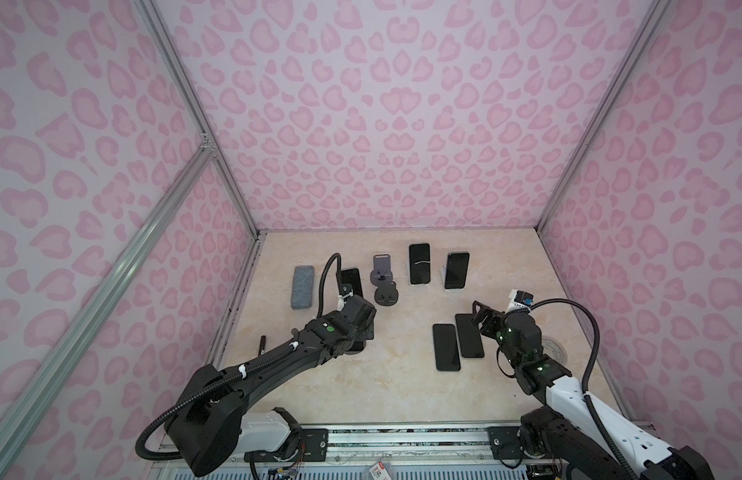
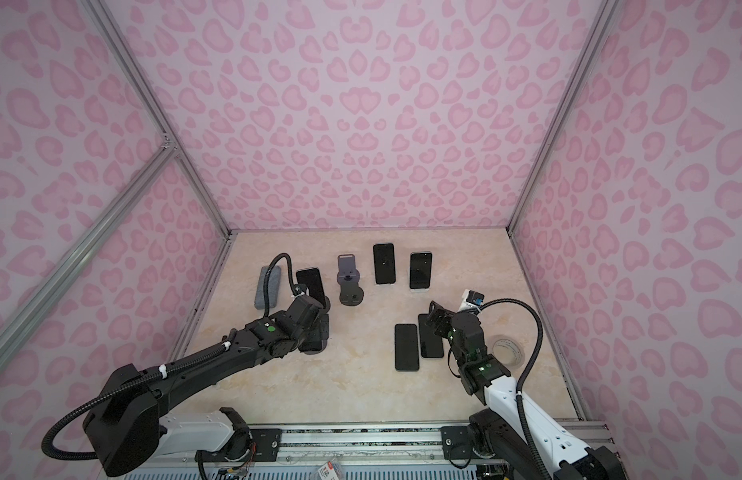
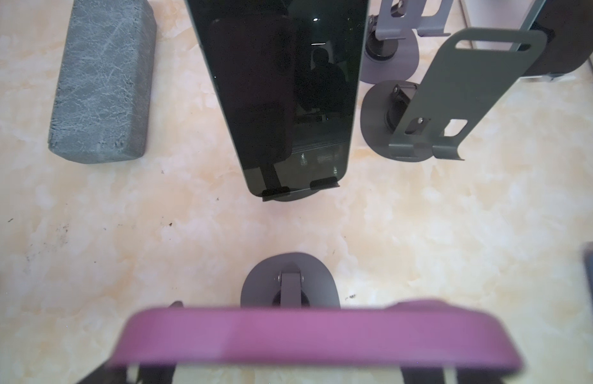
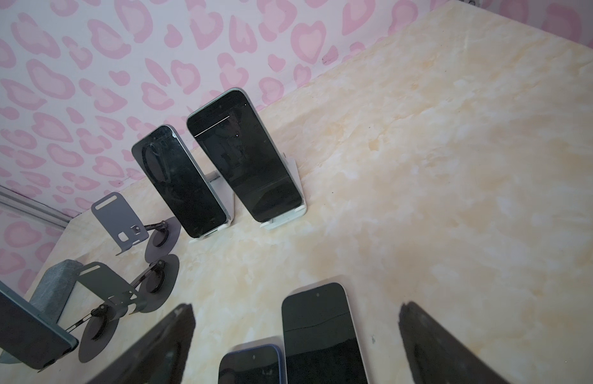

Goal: Remove the phone from the phone stand

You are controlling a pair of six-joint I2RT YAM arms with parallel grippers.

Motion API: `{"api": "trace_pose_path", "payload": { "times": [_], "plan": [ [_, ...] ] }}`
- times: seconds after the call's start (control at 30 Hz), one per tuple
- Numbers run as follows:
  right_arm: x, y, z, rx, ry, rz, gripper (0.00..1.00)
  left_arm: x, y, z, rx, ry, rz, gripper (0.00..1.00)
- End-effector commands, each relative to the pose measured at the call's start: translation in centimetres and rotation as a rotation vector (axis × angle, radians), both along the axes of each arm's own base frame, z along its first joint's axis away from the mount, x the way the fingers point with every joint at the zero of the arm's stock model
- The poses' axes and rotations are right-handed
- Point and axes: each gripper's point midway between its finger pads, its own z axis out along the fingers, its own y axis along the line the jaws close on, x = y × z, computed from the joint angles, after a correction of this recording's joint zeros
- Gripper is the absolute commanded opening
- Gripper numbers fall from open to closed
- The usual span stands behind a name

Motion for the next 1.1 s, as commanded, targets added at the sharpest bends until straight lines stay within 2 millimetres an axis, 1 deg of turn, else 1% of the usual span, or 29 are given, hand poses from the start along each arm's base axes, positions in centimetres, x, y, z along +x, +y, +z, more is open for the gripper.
{"api": "trace_pose_path", "payload": {
  "times": [0.0, 0.23, 0.47, 0.67, 0.87, 0.97, 1.07],
  "plan": [
    [0.3, -0.2, 0.7, -0.001, -0.027, -0.016, 0.98, 0.6, -0.2, 0.2, -0.017, -0.029, 0.015, 0.95],
    [0.2, -0.4, 0.9, -0.004, -0.034, -0.022, 0.98, 0.7, -0.6, 0.6, -0.030, -0.035, -0.002, 0.87],
    [0.2, -0.2, 0.9, -0.004, -0.033, -0.018, 0.98, 0.5, -0.5, 0.8, -0.032, -0.036, -0.006, 0.81],
    [0.1, -0.3, 1.0, -0.006, -0.037, -0.018, 0.98, 0.4, -0.3, 1.5, -0.035, -0.051, -0.009, 0.76],
    [0.1, -0.3, 1.0, -0.005, -0.037, -0.019, 0.98, 0.3, -0.3, 1.7, -0.032, -0.050, -0.018, 0.69],
    [0.1, -0.2, 1.0, -0.006, -0.038, -0.018, 0.98, 0.2, -0.3, 2.3, -0.039, -0.057, -0.022, 0.67],
    [0.1, -0.2, 1.0, -0.006, -0.036, -0.016, 0.98, 0.1, -0.3, 3.7, -0.049, -0.077, -0.034, 0.66]
  ]
}}
